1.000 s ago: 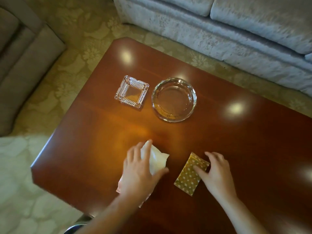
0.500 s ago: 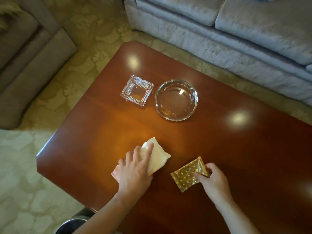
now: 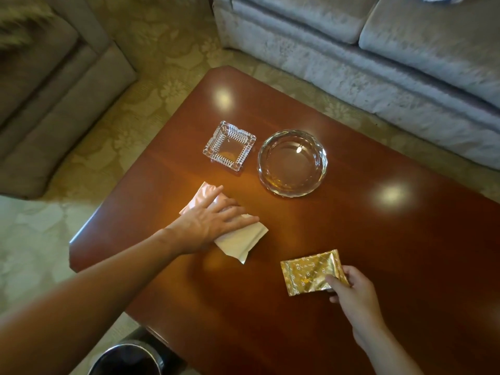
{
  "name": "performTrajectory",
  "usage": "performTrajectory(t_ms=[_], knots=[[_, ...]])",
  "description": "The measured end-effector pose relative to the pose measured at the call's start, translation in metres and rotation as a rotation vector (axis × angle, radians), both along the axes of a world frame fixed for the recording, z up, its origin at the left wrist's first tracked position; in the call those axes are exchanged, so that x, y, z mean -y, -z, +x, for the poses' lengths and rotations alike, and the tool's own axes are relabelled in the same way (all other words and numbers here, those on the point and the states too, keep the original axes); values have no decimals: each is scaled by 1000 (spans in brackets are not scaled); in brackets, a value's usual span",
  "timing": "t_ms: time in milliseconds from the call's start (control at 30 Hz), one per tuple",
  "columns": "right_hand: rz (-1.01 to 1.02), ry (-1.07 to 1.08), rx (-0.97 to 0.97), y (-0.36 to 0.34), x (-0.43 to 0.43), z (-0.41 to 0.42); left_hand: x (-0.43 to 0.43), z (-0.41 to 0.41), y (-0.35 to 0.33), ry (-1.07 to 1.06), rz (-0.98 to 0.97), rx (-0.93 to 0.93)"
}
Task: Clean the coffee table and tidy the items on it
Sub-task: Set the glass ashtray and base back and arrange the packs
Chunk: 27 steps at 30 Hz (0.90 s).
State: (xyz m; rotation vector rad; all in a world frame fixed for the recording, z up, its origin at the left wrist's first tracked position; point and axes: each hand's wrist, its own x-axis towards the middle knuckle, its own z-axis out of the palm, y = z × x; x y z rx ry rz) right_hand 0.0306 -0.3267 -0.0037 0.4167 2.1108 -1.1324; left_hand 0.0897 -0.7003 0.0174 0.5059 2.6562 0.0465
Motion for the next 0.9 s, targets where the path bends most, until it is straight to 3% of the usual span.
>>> performTrajectory(t_ms=[233,467,533,700,833,900], knots=[[-49,8,-19,-1,19,-6,21,0,3,-61,-16,-103],[-79,18,-8,-5,41,-14,23,-4,-4,-144,-1,46],[-116,51,-16,-11,49,-17,15,3,-11,-274,137,88],[-329,-46,-48,-46,90,-29,-14,25,-36,-867,829,-167],[-460,-283,-12,-67,151,-41,1,31,-49,-1203,1235,92],[-488,-352,-15,-67,185,-46,23,38,-49,-1266,1262,126]])
